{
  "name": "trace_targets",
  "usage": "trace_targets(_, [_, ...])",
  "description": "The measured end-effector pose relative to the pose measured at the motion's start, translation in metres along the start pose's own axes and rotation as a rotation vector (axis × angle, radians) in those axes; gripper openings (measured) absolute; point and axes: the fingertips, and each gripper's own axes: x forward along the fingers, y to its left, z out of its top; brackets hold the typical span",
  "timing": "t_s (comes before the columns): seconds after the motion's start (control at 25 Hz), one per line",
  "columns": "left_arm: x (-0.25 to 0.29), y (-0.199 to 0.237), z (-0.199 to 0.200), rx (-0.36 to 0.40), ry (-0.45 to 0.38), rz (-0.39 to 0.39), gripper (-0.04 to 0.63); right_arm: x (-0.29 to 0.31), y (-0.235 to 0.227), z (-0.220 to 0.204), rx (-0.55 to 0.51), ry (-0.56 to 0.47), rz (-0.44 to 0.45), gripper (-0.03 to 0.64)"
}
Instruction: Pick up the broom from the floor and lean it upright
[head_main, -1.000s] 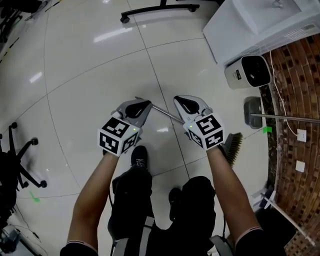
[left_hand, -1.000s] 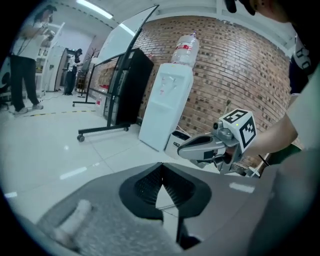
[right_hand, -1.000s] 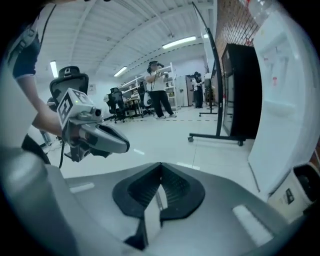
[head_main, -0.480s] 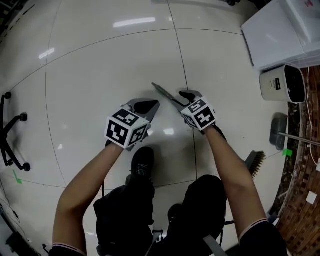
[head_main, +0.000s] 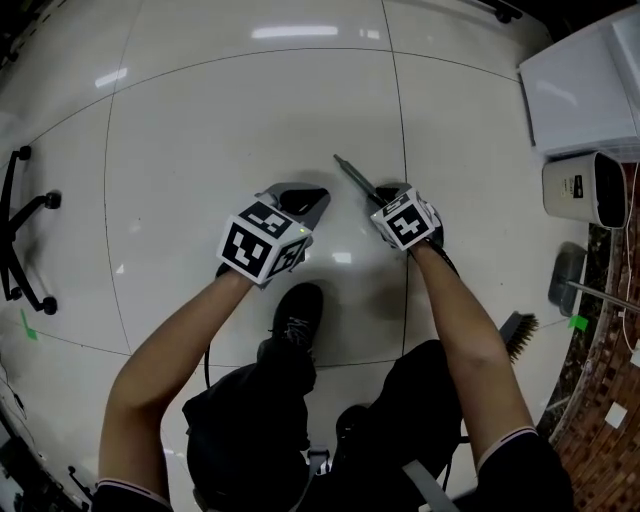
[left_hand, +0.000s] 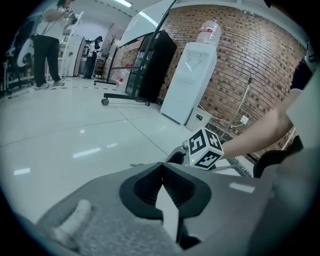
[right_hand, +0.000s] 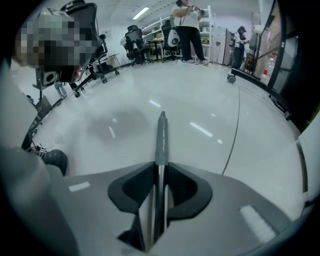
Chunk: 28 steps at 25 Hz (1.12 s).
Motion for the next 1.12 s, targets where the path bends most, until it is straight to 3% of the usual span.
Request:
trace_targets(0.2, [-0.002,0.001,-0.002,0.001,-0.004,0.008,-0.003,-0.014,0.003,0.004,-0.011,-0.023,0.032,0.086])
trace_targets(0.48, [-0.015,-0.007,0.033,0.071,-0.03,0.014,-0.003,-0.119,-0.015,0.059,0.019,-0.289,-0.029,0.086])
trace_targets(0.8, [-0.059,-0.08,0.172,0.251,-0.111,-0.077,-0.003,-0.341,-0.031,0.109,0.07,-0.596,-0.219,0.086])
trace_targets(0.96, [-0.089,-0.146,0.243,0.391,-0.121,-0.131,-0.003,-0.451,-0.042,0.1,0.158,-0.669,-0.329,0.084])
trace_targets(1.12, [-0.114,-0.212,0.306,0.434,-0.129,-0.207,-0.003,-0.553,-0.051,0.08,0.252,-0.7,-0.454,0.084])
